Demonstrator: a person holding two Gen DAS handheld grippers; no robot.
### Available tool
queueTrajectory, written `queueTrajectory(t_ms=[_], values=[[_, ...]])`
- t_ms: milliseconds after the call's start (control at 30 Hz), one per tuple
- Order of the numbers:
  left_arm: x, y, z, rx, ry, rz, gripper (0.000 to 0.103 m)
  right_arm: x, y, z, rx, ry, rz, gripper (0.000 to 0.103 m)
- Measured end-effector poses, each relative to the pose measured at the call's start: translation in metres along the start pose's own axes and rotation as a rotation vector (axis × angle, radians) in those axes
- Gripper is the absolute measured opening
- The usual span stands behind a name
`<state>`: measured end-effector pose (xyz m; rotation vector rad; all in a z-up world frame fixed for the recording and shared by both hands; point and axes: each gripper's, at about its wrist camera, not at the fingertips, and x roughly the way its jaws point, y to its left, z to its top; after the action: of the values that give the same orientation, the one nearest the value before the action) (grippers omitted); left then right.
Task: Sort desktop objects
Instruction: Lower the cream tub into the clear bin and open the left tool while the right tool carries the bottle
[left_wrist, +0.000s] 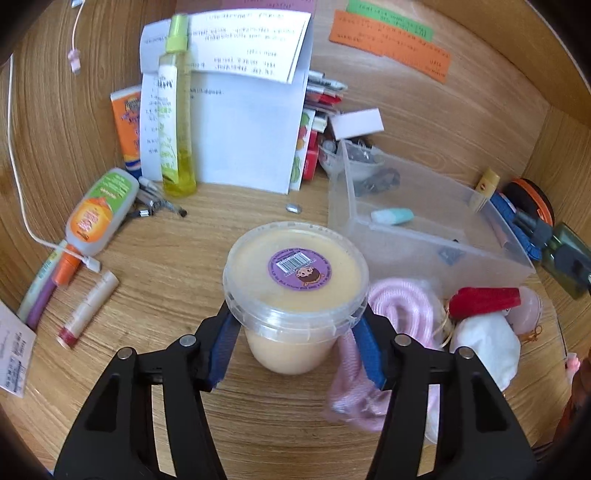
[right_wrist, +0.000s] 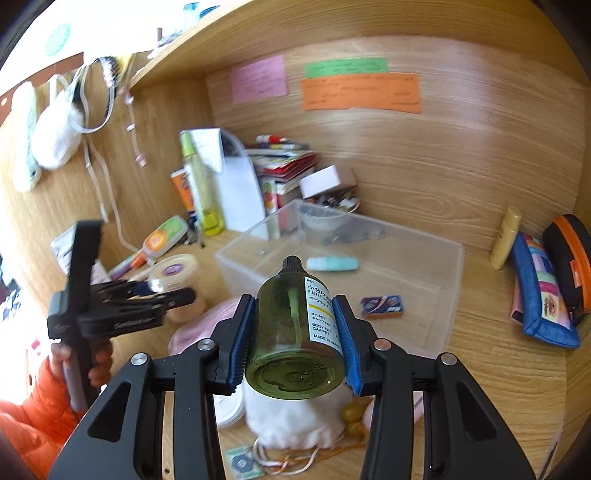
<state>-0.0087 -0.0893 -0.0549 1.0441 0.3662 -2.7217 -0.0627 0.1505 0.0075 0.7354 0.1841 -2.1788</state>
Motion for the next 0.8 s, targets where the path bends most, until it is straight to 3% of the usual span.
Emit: queueTrajectory(t_ms=[467, 800], values=[[-0.031, -0.019, 0.056, 0.052, -0.115, -0.048, 0.058, 0.031, -0.05, 0.037, 0.078, -0.028, -0.099, 0.039], [-0.005, -0.048, 0.094, 0.092, -0.112, -0.113, 0.058, 0.057, -0.065, 0.043, 0.12, 0.0, -0.104, 0.039]])
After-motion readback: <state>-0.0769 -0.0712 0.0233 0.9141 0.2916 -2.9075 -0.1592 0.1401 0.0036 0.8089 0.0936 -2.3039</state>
